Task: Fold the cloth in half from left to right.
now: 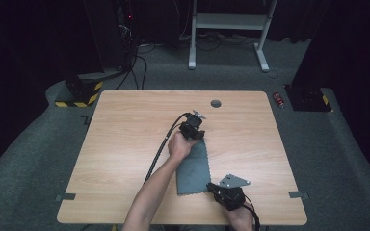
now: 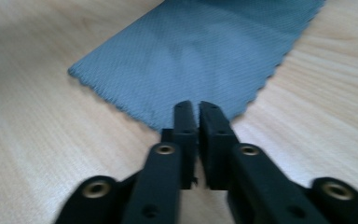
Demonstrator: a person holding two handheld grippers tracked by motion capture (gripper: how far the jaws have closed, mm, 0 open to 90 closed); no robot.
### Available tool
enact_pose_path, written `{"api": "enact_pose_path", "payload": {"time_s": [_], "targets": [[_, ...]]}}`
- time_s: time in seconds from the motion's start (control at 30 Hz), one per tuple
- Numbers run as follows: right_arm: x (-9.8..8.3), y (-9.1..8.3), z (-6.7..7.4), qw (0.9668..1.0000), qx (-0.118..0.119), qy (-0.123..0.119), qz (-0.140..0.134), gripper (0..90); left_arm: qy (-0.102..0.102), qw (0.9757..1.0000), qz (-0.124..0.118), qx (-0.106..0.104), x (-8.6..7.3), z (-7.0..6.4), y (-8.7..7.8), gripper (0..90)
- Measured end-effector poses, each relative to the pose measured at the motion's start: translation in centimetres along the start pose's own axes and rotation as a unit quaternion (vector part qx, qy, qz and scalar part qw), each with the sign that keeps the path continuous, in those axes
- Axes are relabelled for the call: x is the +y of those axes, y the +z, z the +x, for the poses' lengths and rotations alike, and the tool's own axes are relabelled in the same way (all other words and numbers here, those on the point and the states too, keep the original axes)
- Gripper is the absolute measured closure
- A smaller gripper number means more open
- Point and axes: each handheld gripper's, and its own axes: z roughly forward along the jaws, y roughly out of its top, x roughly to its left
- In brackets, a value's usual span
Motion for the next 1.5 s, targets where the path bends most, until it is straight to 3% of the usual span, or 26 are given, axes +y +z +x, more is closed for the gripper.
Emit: {"api": "enact_pose_path", "payload": {"time_s": [0.17,0.3,0.43,0.53,0.7,0.8,0.93,1.1,1.3,1.5], "targets": [[1.0,-1.0,-2.0,0.9990,-0.020,0.027,-0.030,77.6,-0.002,0.9997,-0.021,0.015,-0.2,0.9,-2.4,51.2],[2.5,-1.2,-3.6,0.9986,-0.026,0.028,-0.036,77.0,-0.014,0.9993,-0.028,0.018,-1.2,1.8,-4.4,49.5],[4.2,0.4,-4.9,0.9993,-0.027,0.022,-0.016,76.2,-0.009,0.9994,-0.028,0.019,-3.2,2.0,-5.9,49.0],[5.4,2.1,-5.5,0.9997,-0.017,0.018,-0.006,75.7,-0.020,0.9993,-0.030,0.011,-5.1,2.0,-6.6,48.6],[7.3,5.2,-5.9,0.9999,0.000,0.012,0.001,76.0,-0.041,0.9988,-0.027,0.009,-8.7,1.7,-6.7,47.3],[8.0,6.4,-6.1,1.0000,-0.006,0.004,0.004,75.2,-0.063,0.9972,-0.037,0.016,-10.3,1.5,-7.0,46.8],[8.7,7.4,-6.4,0.9994,-0.015,-0.032,-0.006,72.7,-0.059,0.9964,-0.047,0.038,-11.6,0.9,-7.4,43.8],[9.7,8.4,-6.9,0.9999,-0.005,-0.013,-0.009,66.4,-0.069,0.9955,-0.042,0.049,-12.7,1.1,-7.1,39.2],[10.3,9.6,-8.1,0.9998,-0.004,0.017,0.003,64.7,-0.071,0.9936,-0.070,0.053,-13.6,0.9,-7.0,36.5],[10.7,10.2,-8.5,0.9998,-0.008,0.016,-0.001,65.2,-0.079,0.9925,-0.069,0.062,-13.6,0.8,-7.0,33.9]]}}
